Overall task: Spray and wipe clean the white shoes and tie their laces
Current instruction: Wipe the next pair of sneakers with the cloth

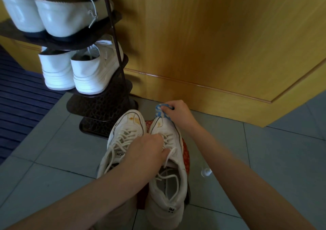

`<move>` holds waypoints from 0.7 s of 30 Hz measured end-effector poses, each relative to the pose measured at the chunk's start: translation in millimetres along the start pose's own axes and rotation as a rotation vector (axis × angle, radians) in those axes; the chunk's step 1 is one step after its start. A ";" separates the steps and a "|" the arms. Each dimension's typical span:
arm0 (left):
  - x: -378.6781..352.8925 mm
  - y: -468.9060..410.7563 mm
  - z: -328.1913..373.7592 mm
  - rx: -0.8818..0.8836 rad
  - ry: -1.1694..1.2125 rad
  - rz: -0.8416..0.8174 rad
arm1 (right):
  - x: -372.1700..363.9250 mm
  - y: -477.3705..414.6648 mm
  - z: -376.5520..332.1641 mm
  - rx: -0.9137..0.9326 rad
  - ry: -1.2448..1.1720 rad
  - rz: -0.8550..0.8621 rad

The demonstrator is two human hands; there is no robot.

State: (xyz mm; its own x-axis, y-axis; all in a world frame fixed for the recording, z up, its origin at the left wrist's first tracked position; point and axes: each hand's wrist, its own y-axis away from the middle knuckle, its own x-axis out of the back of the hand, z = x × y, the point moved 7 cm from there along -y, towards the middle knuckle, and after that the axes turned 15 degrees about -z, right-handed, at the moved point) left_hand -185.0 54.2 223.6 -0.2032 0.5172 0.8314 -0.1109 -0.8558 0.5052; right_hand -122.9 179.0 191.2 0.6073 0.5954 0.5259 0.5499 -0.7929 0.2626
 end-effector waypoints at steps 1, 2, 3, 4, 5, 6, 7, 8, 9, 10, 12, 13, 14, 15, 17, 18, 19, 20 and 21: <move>0.3 0.1 -0.4 -0.002 0.004 0.003 | 1.4 -0.6 2.0 -0.005 -0.003 0.012; 0.0 0.1 -1.1 -0.004 0.008 0.003 | 3.0 0.1 6.0 -0.023 0.013 0.028; -0.3 -0.3 -1.1 -0.007 0.014 0.004 | 4.5 0.8 14.1 -0.065 0.045 0.039; -0.7 0.2 -1.0 -0.012 0.019 0.005 | 5.9 3.1 23.0 -0.119 0.080 0.039; -0.7 1.1 -0.8 -0.017 0.025 0.007 | 7.8 5.6 32.7 -0.162 0.091 0.033; -0.9 2.4 -0.5 -0.026 0.032 0.007 | 10.7 9.5 39.5 -0.175 0.055 0.036; -0.7 3.5 -0.3 -0.035 0.041 0.011 | 15.2 14.8 42.1 -0.152 -0.033 0.058; -0.7 4.2 -0.4 -0.042 0.052 0.015 | 21.5 21.0 38.5 -0.092 -0.125 0.101; -0.7 4.3 -0.5 -0.046 0.060 0.018 | 27.6 25.0 31.9 -0.016 -0.182 0.145; -1.1 4.0 -0.6 -0.045 0.063 0.016 | 28.8 27.4 20.9 0.057 -0.183 0.138; -1.7 2.5 -0.7 -0.040 0.057 0.011 | 12.0 27.4 -2.3 0.151 -0.076 0.001; -1.5 1.6 -0.5 -0.039 0.051 0.005 | -1.1 25.9 -7.4 0.165 -0.002 -0.076; -1.0 0.9 -0.7 -0.038 0.045 -0.004 | -11.1 24.7 -8.7 0.172 0.052 -0.130; -0.5 0.3 -0.9 -0.035 0.041 -0.014 | -15.9 24.2 -6.5 0.170 0.078 -0.157; 0.3 -0.5 -1.0 -0.036 0.048 -0.032 | -15.8 28.9 -2.3 0.191 0.073 -0.179; 0.0 -0.1 -0.6 -0.040 0.051 -0.041 | -13.0 33.3 -0.3 0.208 0.079 -0.173; 0.2 0.4 0.0 -0.043 0.054 -0.048 | -10.5 39.2 2.3 0.222 0.088 -0.160; 0.4 1.1 0.2 -0.042 0.059 -0.052 | -9.9 47.0 5.0 0.242 0.085 -0.149; 0.3 0.7 -0.1 -0.040 0.063 -0.053 | -11.1 56.0 7.6 0.265 0.082 -0.149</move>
State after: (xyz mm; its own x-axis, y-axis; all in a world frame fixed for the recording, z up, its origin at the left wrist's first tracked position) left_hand -185.3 53.7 224.2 -0.2570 0.5615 0.7865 -0.1619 -0.8274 0.5378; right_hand -94.5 129.0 193.9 0.4663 0.6815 0.5641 0.7663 -0.6297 0.1273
